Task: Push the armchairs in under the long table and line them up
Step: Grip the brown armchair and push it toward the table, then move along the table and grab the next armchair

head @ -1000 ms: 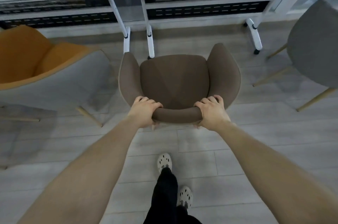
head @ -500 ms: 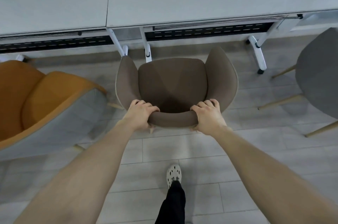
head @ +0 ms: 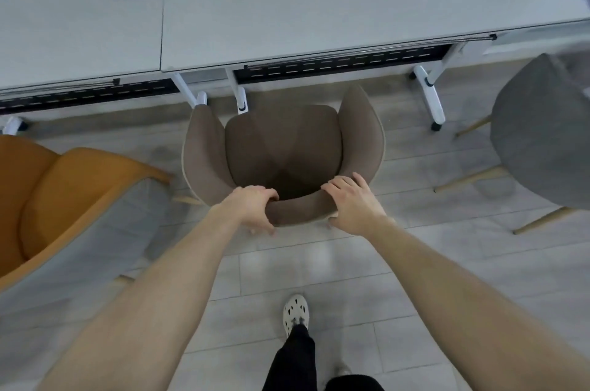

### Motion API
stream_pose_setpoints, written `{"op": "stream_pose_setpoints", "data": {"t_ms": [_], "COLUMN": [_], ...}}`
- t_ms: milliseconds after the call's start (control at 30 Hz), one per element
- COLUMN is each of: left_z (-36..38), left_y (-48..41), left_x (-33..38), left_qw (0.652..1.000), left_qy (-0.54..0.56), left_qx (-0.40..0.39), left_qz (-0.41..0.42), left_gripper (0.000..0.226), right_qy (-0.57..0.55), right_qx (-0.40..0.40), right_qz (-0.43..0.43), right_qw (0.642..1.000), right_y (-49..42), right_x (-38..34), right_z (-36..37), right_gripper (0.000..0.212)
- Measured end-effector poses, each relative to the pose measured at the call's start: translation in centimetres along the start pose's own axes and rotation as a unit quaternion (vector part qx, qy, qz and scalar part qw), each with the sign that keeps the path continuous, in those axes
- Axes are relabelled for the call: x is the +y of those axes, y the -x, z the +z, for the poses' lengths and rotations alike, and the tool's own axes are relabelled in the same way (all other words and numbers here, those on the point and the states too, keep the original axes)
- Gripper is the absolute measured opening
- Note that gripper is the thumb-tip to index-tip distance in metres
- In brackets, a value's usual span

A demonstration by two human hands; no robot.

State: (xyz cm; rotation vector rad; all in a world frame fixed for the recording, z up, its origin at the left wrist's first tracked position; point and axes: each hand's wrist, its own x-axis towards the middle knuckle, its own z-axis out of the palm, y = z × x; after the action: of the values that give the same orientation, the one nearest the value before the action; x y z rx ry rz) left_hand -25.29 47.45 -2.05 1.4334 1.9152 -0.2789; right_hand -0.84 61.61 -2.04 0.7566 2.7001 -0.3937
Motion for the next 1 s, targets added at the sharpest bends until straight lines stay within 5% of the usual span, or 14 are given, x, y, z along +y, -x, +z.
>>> {"op": "stream_pose_setpoints", "data": {"t_ms": [267, 733, 1000], "left_z": [-5.7, -9.3, -12.0], "left_y": [-5.7, -19.2, -27.4], "left_x": [14.9, 52.7, 67.8], "left_qw": [0.998, 0.983, 0.97], "left_qy": [-0.031, -0.093, -0.118], "left_qx": [0.021, 0.05, 0.087], "left_qz": [0.054, 0.148, 0.193], "left_gripper": [0.063, 0.062, 0.073], "right_qy": [-0.107, -0.148, -0.121], "right_qx": [0.007, 0.059, 0.095], "right_qz": [0.147, 0.314, 0.348], "right_qw": [0.983, 0.936, 0.925], "right_y": [9.4, 31.0, 34.1], "right_x": [13.6, 49.1, 64.3], "right_z": [-4.2, -4.3, -5.0], "right_gripper": [0.057, 0.06, 0.074]}}
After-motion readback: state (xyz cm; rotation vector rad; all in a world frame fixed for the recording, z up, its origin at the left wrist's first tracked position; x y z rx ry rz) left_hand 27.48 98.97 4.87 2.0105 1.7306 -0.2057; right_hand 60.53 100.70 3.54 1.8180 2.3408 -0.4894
